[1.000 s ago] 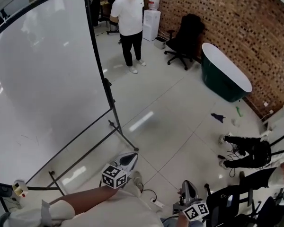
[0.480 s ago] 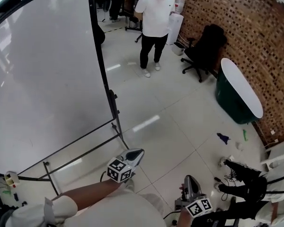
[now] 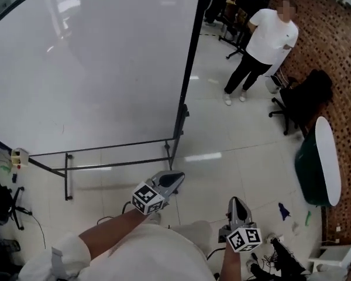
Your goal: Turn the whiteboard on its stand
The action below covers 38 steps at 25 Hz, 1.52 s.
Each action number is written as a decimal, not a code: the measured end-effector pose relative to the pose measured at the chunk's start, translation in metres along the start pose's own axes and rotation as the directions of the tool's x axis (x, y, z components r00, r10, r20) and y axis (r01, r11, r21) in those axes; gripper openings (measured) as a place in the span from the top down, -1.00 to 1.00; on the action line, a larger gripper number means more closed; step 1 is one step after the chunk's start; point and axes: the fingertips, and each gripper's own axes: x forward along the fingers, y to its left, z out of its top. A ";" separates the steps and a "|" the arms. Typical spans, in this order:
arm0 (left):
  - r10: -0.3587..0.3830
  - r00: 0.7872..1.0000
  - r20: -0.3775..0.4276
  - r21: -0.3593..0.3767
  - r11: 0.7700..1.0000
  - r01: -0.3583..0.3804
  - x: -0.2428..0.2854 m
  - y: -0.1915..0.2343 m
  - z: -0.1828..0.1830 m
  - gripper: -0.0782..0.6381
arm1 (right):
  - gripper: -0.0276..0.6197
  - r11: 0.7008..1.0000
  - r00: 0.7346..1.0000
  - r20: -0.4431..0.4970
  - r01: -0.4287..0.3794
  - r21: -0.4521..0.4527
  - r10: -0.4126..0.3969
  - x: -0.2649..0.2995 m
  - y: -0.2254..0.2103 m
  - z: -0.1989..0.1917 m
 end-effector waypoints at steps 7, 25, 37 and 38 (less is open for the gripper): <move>0.187 0.981 0.046 -0.029 0.982 -0.186 -0.008 -0.009 0.000 0.73 | 0.91 0.938 0.947 -0.067 -0.321 -0.128 0.315 0.063 -0.004 0.052; 0.502 0.865 -0.030 -0.141 0.854 -0.501 0.033 -0.196 -0.058 0.73 | 0.91 0.904 0.904 -0.027 -0.427 0.008 0.427 0.008 -0.112 0.075; 0.726 0.686 -0.040 -0.087 0.682 -0.726 -0.058 -0.189 -0.072 0.73 | 0.59 0.832 0.845 -0.038 -0.533 -0.155 0.534 -0.006 -0.093 0.038; 0.744 0.668 -0.030 -0.092 0.663 -0.743 -0.067 -0.181 -0.066 0.73 | 0.53 0.822 0.836 -0.032 -0.544 -0.167 0.547 -0.006 -0.085 0.040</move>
